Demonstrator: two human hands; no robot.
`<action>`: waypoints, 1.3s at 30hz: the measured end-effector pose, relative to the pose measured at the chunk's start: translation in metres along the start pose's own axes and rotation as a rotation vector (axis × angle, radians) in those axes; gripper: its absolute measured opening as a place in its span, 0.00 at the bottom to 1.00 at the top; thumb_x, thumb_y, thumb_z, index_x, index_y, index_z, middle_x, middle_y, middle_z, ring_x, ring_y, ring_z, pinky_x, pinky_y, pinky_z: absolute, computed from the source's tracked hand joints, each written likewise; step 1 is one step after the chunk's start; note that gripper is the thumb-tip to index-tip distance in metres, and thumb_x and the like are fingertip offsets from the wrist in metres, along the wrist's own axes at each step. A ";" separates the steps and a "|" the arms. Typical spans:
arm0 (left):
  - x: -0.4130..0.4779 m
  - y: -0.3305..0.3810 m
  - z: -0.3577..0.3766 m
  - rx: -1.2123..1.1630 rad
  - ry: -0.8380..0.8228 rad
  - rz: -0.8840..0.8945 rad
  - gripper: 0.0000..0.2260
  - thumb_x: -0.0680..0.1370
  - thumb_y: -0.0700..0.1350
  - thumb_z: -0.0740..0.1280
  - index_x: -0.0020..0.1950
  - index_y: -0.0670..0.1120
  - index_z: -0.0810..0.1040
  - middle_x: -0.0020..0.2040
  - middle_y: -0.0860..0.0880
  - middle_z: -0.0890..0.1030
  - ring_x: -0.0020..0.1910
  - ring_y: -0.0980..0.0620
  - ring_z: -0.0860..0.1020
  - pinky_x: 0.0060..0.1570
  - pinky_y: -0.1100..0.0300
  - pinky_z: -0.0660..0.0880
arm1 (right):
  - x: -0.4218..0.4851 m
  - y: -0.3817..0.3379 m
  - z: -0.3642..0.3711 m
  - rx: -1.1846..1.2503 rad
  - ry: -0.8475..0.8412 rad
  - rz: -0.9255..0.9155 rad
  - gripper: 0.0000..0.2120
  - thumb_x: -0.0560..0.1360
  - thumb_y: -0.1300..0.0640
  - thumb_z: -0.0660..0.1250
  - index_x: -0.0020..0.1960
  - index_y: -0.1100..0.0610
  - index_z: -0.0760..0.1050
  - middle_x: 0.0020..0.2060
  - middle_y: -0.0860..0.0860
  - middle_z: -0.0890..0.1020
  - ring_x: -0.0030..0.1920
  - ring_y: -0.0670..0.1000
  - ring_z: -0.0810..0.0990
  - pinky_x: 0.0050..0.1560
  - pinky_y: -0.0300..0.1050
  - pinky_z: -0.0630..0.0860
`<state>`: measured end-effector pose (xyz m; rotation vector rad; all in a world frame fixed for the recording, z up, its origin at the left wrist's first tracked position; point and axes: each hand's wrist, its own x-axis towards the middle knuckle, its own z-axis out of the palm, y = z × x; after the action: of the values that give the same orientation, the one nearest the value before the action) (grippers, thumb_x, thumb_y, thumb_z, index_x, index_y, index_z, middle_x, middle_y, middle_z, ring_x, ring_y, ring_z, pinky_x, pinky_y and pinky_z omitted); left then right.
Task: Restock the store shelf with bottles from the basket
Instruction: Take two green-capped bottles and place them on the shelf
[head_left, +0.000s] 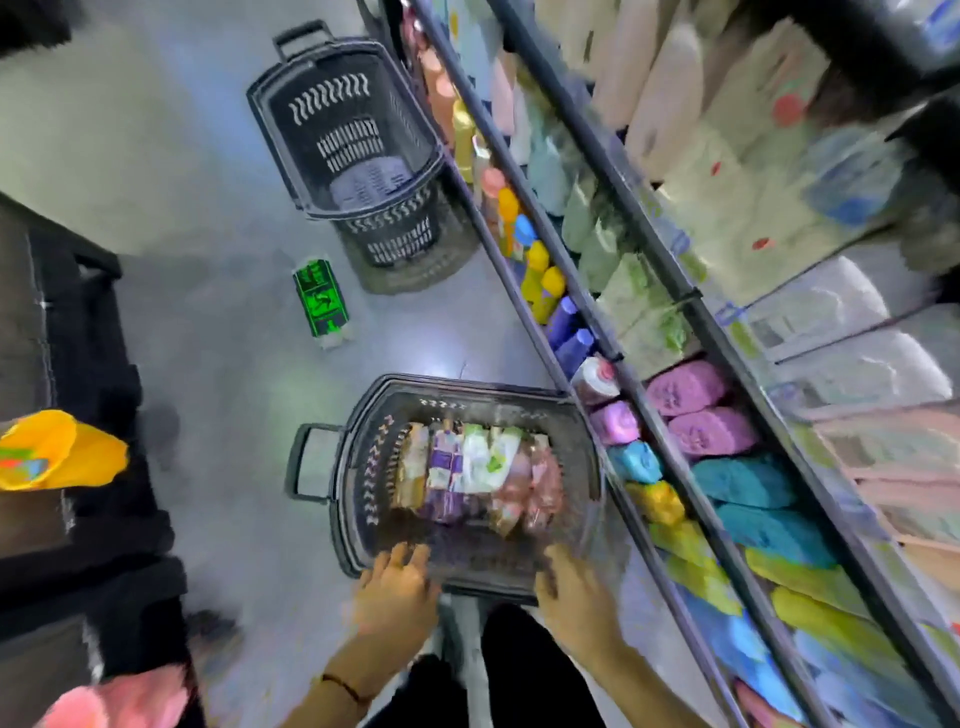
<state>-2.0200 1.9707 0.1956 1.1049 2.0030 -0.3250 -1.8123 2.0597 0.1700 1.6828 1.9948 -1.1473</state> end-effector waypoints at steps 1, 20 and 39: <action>0.023 -0.001 0.007 0.008 -0.017 0.008 0.22 0.84 0.54 0.55 0.78 0.49 0.63 0.72 0.48 0.68 0.72 0.44 0.66 0.70 0.49 0.66 | 0.021 0.003 0.010 0.002 -0.015 0.027 0.17 0.78 0.52 0.62 0.64 0.56 0.77 0.54 0.55 0.84 0.54 0.60 0.83 0.48 0.50 0.78; 0.355 -0.062 0.155 -0.127 0.028 0.109 0.16 0.83 0.50 0.58 0.69 0.46 0.69 0.64 0.43 0.74 0.62 0.39 0.75 0.56 0.46 0.75 | 0.364 0.015 0.219 0.010 0.151 0.392 0.38 0.76 0.43 0.70 0.75 0.64 0.59 0.68 0.63 0.72 0.65 0.64 0.74 0.53 0.54 0.75; 0.433 0.012 0.195 -0.322 0.132 -0.138 0.34 0.78 0.57 0.70 0.72 0.38 0.60 0.70 0.36 0.66 0.71 0.35 0.64 0.63 0.44 0.72 | 0.318 0.091 0.181 0.655 0.165 0.242 0.19 0.78 0.55 0.71 0.63 0.55 0.65 0.52 0.50 0.80 0.47 0.46 0.83 0.37 0.41 0.81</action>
<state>-2.0330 2.1243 -0.2535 0.8055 2.1608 0.0035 -1.8640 2.1497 -0.1927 2.3122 1.5130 -1.7338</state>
